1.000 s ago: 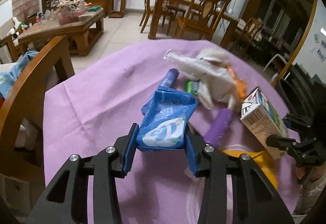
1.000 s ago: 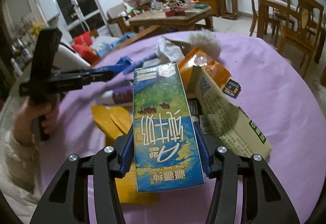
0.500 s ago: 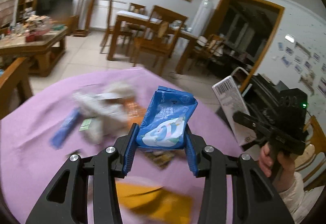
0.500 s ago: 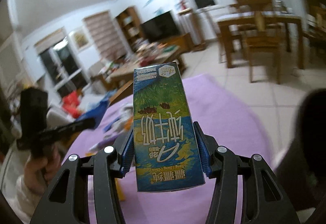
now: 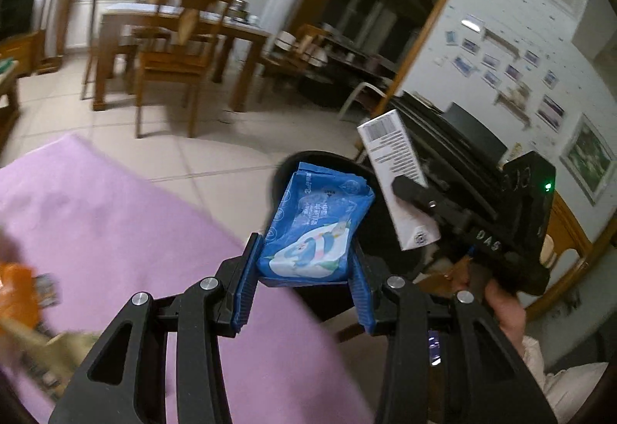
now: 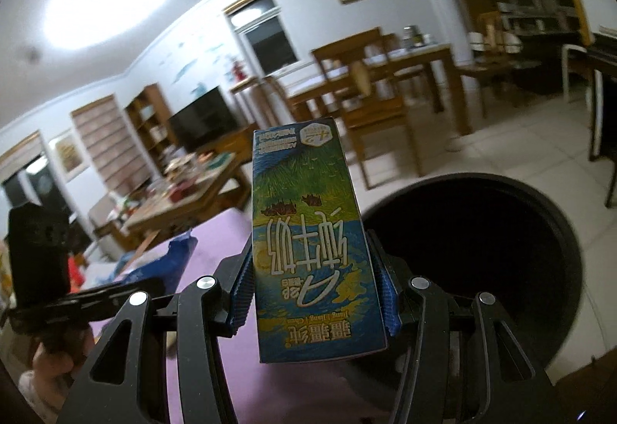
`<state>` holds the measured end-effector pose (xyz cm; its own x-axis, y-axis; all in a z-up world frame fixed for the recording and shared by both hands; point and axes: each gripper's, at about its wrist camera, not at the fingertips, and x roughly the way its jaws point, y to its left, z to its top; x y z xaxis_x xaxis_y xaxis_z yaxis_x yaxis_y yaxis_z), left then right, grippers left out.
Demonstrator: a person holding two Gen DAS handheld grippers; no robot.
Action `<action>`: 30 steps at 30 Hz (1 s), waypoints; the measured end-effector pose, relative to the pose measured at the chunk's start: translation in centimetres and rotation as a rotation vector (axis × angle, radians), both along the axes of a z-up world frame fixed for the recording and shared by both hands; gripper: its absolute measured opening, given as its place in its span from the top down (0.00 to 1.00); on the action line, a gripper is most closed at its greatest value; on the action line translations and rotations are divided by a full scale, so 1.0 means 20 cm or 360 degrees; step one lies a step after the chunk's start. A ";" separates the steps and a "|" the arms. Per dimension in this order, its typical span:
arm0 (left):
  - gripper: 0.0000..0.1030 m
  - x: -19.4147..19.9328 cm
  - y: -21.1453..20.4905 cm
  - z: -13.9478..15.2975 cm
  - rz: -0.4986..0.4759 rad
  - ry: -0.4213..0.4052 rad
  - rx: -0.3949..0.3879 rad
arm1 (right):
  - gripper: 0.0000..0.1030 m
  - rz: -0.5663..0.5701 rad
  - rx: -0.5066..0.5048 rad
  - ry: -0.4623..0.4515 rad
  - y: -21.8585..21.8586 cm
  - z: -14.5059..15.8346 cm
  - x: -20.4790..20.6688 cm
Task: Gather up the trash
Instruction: 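Carry the wipe packet and carton over the black bin and release both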
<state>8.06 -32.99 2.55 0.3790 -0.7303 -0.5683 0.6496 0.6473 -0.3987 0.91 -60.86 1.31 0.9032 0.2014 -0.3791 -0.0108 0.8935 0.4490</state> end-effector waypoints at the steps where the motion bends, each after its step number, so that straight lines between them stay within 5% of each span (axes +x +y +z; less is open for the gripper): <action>1: 0.59 0.02 -0.04 0.00 -0.0022 0.0001 0.0000 | 0.49 -0.0032 0.0012 0.0005 -0.05 -0.03 -0.02; 10: 0.59 0.05 -0.38 -0.13 -0.0154 0.0048 0.0071 | 0.49 -0.0254 0.0081 0.0101 -0.40 -0.25 -0.07; 23: 0.57 0.08 -0.57 -0.22 -0.0183 0.0105 0.0226 | 0.47 -0.0265 0.0115 0.0187 -0.45 -0.39 0.01; 25: 0.24 0.07 -0.58 -0.20 -0.0171 0.0085 0.0249 | 0.17 -0.0277 0.0109 0.0173 -0.43 -0.36 0.04; 26: 0.16 0.05 -0.57 -0.19 -0.0147 0.0056 0.0244 | 0.11 -0.0289 0.0093 0.0149 -0.43 -0.34 0.05; 30: 0.11 0.03 -0.51 -0.12 -0.0112 0.0011 0.0213 | 0.06 -0.0288 0.0011 0.0118 -0.39 -0.31 0.04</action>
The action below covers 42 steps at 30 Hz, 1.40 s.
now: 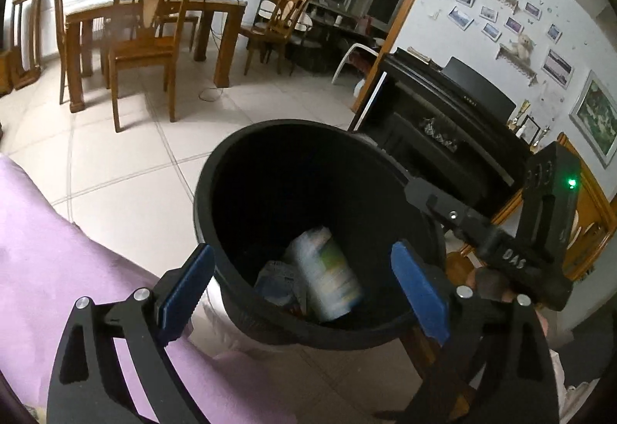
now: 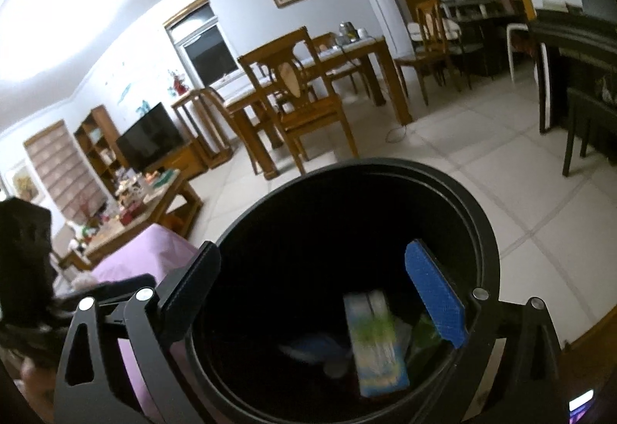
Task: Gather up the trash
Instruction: 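Carry the wipe packet and carton over the black bin and release both, then grasp the yellow paper packet with the left tool while the right tool grasps the beige paper bag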
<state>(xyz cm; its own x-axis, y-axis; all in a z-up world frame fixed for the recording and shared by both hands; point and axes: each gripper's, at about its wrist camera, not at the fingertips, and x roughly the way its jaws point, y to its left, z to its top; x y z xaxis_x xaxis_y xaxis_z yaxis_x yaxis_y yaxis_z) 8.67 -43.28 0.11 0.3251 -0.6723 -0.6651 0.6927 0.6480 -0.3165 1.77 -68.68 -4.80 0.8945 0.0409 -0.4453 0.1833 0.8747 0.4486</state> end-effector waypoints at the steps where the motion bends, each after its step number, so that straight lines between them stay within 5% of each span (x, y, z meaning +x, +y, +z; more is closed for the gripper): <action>1: 0.11 -0.01 0.02 0.01 0.0009 -0.0002 -0.0005 | 0.05 0.0005 0.0004 -0.0007 0.00 0.01 0.00; 12: 0.06 -0.19 0.51 0.18 0.0209 -0.0116 -0.0023 | 0.05 0.0289 -0.0032 -0.0029 0.34 0.11 0.08; 27: 0.06 -0.37 1.48 0.08 0.0795 -0.0074 0.0149 | 0.05 0.1026 -0.0232 0.0031 1.43 0.24 0.32; 38: 0.07 -0.43 1.74 -0.11 0.0919 0.0105 0.0111 | 0.26 0.1373 -0.0577 0.0184 2.00 0.20 0.47; 42: 0.23 -0.40 1.71 -0.16 0.0886 0.0173 0.0087 | 0.40 0.1415 -0.0658 0.0282 2.09 0.13 0.52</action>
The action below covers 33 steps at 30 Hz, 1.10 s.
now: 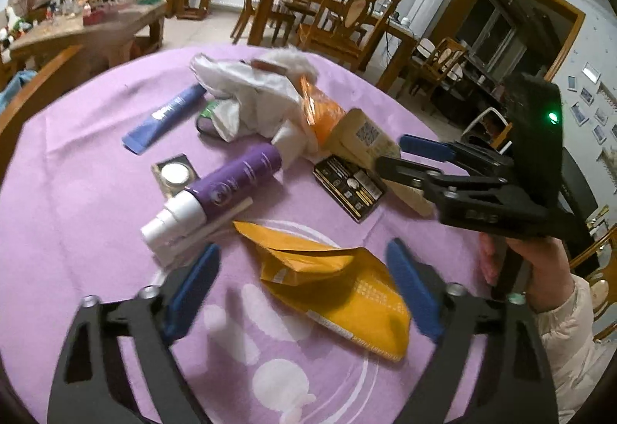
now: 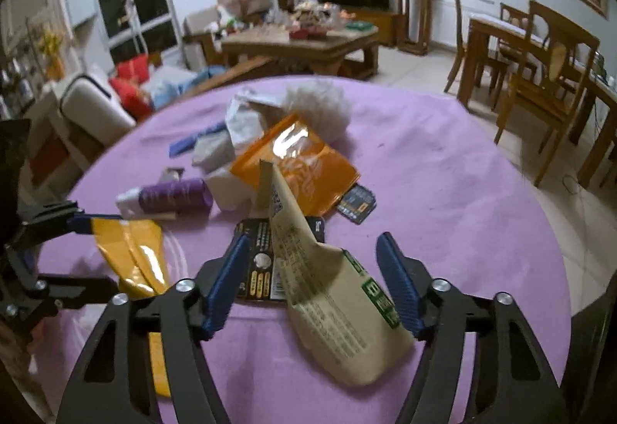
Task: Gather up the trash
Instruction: 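Grasp the yellow paper packet with the left tool while the right tool grasps the beige paper bag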
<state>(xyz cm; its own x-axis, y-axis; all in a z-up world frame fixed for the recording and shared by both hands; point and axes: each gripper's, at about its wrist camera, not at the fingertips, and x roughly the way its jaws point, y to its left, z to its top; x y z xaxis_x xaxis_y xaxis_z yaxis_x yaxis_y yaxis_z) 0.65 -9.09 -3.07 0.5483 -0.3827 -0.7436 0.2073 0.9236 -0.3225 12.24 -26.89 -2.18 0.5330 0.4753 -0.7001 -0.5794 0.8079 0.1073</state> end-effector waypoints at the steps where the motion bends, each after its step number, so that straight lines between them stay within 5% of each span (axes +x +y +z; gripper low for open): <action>1: 0.27 0.00 0.00 -0.01 -0.0005 0.0012 -0.0006 | 0.44 0.0007 -0.0030 0.0020 0.03 -0.02 0.02; 5: 0.42 0.04 0.00 -0.04 0.0011 0.0030 -0.0040 | 0.54 0.0026 -0.0079 0.0070 0.07 -0.07 0.05; 7: 0.73 0.06 0.01 -0.06 0.0001 0.0064 -0.0096 | 0.62 0.0034 -0.0066 0.0076 0.07 -0.08 0.05; 9: 0.79 0.08 0.02 -0.07 0.0004 0.0081 -0.0143 | 0.62 0.0032 -0.0042 0.0083 0.06 -0.08 0.05; 20: 0.91 0.02 -0.04 0.11 -0.0071 -0.0151 -0.0193 | 0.63 -0.0046 0.0333 0.0064 -0.26 0.09 -0.10; 33: 0.95 0.13 -0.40 0.36 -0.0276 -0.0303 -0.0315 | 0.63 -0.0502 0.0665 -0.0153 -1.06 0.26 -0.34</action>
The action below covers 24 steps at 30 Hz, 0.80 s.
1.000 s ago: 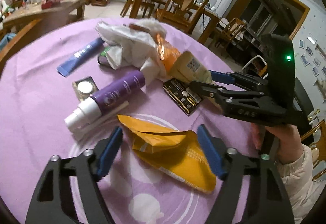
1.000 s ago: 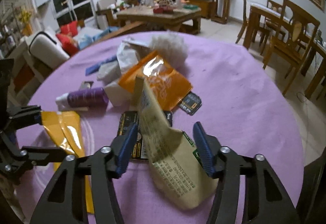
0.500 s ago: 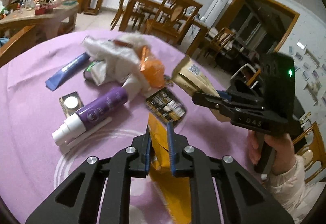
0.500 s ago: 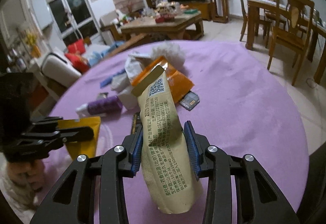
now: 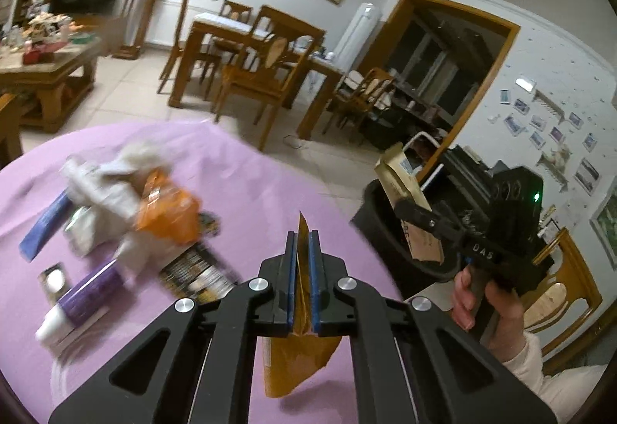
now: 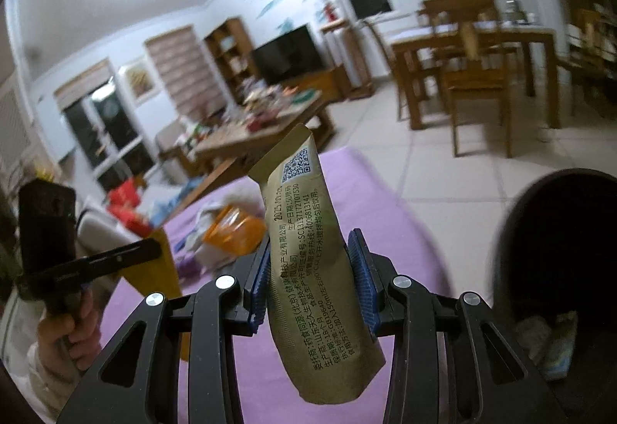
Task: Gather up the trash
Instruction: 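Grasp the yellow paper packet with the left tool while the right tool grasps the beige paper bag, then carry both paper packets over the black bin and release them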
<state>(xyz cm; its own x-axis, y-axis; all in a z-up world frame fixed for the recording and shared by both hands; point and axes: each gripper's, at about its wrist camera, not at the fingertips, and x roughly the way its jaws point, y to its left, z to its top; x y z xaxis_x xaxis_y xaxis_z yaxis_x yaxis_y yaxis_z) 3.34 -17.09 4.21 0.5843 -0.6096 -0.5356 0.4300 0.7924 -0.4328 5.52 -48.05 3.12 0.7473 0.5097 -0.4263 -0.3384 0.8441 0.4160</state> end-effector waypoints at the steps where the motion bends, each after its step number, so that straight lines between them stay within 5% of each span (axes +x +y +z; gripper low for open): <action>1: 0.95 0.02 -0.06 0.03 -0.0032 -0.0017 -0.0013 | 0.63 -0.0066 0.0021 -0.0021 -0.08 0.01 -0.02; 15: 0.98 0.26 -1.04 0.10 -0.0513 -0.0148 -0.0126 | 0.63 -0.0777 0.0138 -0.0056 -1.06 -0.12 -0.17; 24: 0.97 0.36 -1.43 -0.15 -0.0676 -0.0023 0.0093 | 0.63 -0.0875 0.0163 0.0046 -1.35 -0.32 -0.14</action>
<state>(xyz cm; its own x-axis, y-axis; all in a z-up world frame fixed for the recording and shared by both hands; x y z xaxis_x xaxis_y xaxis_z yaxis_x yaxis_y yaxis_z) 10.49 -45.73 1.30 0.2953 -0.7667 -0.5701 0.7292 0.5664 -0.3840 2.65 -75.00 -3.29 0.9034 0.0880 -0.4196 0.1532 0.8479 0.5076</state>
